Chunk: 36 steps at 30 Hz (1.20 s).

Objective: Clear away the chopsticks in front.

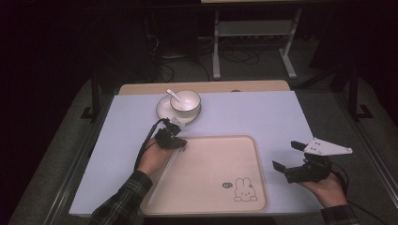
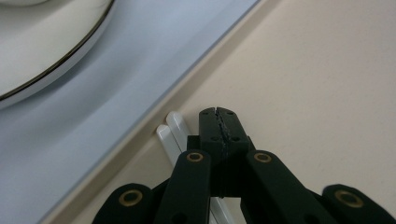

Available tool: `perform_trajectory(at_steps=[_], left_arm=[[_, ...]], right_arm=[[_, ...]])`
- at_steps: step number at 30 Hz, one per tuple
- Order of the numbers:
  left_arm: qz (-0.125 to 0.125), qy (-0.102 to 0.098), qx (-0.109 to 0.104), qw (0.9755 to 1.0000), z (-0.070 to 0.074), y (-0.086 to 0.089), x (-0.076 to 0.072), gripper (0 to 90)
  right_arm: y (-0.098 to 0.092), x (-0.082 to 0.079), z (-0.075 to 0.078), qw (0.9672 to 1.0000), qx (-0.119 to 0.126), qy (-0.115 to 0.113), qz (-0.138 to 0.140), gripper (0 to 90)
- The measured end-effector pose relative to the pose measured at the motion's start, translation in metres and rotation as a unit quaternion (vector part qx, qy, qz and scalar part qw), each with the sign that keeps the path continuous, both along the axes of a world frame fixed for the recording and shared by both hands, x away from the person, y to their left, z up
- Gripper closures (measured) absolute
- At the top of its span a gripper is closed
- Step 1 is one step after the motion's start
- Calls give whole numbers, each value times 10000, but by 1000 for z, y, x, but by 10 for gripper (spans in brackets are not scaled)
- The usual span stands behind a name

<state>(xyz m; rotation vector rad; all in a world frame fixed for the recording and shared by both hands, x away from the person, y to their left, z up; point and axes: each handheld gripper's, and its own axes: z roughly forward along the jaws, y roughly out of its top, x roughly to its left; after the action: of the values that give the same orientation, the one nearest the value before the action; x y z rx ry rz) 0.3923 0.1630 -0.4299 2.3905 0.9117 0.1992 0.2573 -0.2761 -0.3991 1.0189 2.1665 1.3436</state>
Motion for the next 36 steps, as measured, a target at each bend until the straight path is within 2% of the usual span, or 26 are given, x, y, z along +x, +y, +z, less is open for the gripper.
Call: perform_trajectory(at_steps=[5, 11, 16, 19, 22, 30, 36], left_arm=[[53, 24, -9, 10000, 1, 12, -5, 898], [41, 68, 8, 10000, 1, 23, -17, 898], [-122, 204, -152, 9996, 1, 25, -37, 898], [-281, 272, -116, 9992, 2, 23, -53, 898], [-341, 225, -39, 9992, 2, 26, -67, 898], [-107, 247, -135, 9995, 1, 44, -75, 898], [21, 247, -118, 9996, 2, 55, -76, 898]], right_arm=[[0, 0, 0, 10000, -11, 3, 0, 0], [0, 0, 0, 10000, -8, 3, -5, 0], [0, 0, 0, 10000, -11, -13, -6, 0], [0, -1, 1, 10000, -11, -18, -4, 0], [0, -1, 1, 10000, -9, -19, -8, 0], [1, -1, 1, 10000, -26, -14, 3, 0], [1, -1, 1, 10000, -32, -16, 2, 0]])
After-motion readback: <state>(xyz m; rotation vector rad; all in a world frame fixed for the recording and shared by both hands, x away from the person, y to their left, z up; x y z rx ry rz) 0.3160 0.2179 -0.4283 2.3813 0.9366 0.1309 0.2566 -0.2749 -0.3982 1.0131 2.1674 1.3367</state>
